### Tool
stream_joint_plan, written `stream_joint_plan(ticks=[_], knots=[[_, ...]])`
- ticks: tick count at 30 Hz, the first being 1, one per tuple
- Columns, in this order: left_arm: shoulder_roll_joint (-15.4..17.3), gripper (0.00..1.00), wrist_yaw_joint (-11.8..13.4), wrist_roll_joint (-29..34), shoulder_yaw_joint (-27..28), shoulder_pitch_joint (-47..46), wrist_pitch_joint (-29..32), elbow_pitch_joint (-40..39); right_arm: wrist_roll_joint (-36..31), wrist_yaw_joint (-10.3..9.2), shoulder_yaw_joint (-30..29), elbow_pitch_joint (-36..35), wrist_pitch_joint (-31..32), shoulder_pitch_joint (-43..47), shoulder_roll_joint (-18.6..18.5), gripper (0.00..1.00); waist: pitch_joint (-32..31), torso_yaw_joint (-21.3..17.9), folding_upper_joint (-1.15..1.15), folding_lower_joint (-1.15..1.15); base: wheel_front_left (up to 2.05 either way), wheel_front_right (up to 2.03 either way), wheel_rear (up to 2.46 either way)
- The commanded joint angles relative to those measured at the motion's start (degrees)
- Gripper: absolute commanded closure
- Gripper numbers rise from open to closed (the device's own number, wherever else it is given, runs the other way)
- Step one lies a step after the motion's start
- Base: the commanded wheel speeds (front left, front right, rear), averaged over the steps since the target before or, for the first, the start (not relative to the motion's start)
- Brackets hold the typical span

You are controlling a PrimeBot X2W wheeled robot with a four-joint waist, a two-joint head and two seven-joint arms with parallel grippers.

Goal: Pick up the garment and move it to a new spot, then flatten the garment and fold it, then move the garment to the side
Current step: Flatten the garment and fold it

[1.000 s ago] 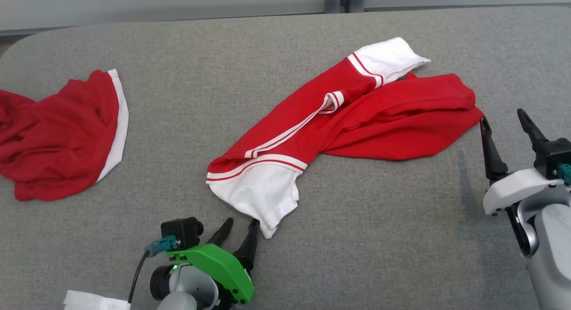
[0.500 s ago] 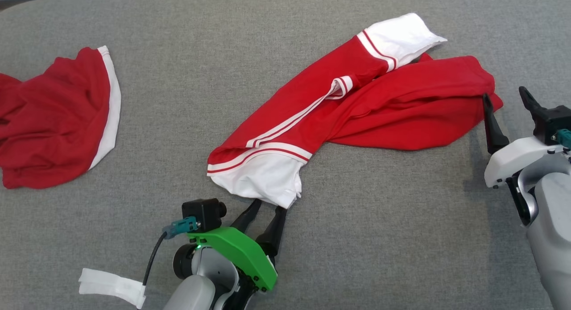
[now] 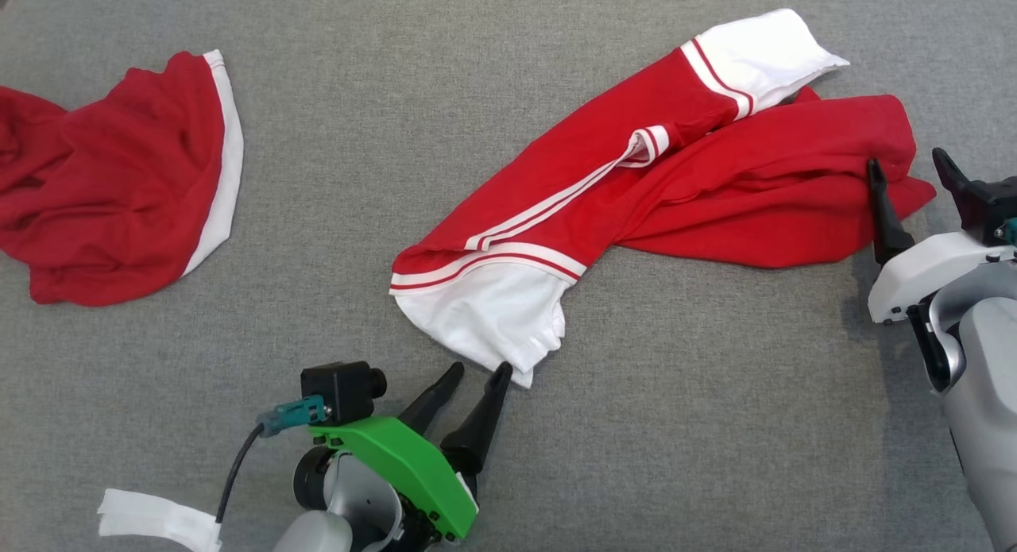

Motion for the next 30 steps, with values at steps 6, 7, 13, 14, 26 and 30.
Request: stream_joint_plan(ticks=[6,7,13,14,26,30], knots=[[1.1,0.0,0.94,-1.85,1.32,1.22,1.0,-4.34,3.08,0.0,0.45,0.69,-0.17,-1.22,-0.54,0.0,0.57,0.35,0.0,-0.01,0.0,0.0,0.0],[0.69,0.0,1.0,-2.23,1.12,0.92,1.2,-4.87,3.79,0.0,0.49,0.78,-0.17,-1.3,-0.61,0.0,0.69,0.34,0.0,-0.01,0.0,0.0,0.0],[-0.81,0.0,1.42,-2.99,-0.73,-0.72,3.0,-4.68,6.42,0.0,2.49,0.58,-0.17,-1.53,-1.41,0.0,1.52,-0.3,0.0,-0.01,0.0,0.0,0.0],[-0.86,0.0,1.51,-2.63,-0.95,-0.84,3.02,-4.3,6.73,0.0,2.89,0.57,-0.17,-1.66,-1.44,0.0,1.64,-0.53,0.0,-0.01,0.0,0.0,0.0],[-1.25,1.0,1.3,-1.59,-0.75,-3.3,0.85,0.85,10.96,0.0,7.08,0.12,-0.17,-2.2,-2.02,0.0,2.35,-1.6,0.0,-0.01,0.0,0.0,0.0],[-1.33,1.0,0.84,-1.69,-0.96,-3.91,0.51,1.62,12.6,0.0,8.39,0.2,-0.17,-2.46,-2.72,0.0,2.47,-1.41,0.0,-0.01,0.0,0.0,0.0]])
